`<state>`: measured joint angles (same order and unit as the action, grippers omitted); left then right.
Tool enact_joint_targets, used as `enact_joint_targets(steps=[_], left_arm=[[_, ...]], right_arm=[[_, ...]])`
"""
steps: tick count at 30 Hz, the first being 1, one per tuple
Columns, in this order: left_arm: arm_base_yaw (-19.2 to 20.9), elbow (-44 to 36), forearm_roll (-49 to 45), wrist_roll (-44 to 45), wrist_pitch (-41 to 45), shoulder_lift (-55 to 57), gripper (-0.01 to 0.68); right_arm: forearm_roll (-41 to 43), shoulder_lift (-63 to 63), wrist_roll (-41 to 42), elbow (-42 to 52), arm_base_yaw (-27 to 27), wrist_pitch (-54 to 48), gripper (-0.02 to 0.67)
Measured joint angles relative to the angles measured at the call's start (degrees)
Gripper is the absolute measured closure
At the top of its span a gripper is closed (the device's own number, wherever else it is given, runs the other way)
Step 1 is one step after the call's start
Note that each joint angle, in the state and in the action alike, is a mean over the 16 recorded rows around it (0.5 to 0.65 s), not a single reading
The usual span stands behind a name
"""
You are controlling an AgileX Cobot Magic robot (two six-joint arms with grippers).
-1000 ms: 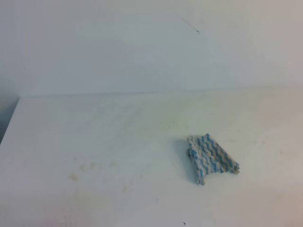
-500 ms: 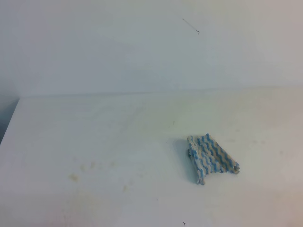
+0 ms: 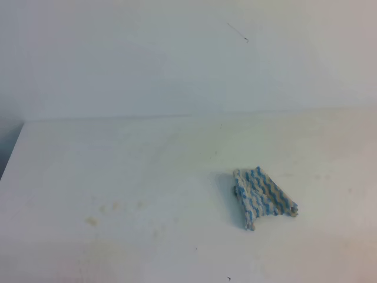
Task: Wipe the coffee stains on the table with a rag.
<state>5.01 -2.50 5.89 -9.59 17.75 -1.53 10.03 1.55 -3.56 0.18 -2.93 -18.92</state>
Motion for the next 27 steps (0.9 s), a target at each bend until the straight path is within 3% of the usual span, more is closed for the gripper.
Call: enact_joint_targets(steps=[27], left_arm=[[0.0,0.0,0.0,0.0,0.0,0.0,0.672]], right_arm=[[0.0,-0.5,0.0,0.0,0.0,0.0,0.652]])
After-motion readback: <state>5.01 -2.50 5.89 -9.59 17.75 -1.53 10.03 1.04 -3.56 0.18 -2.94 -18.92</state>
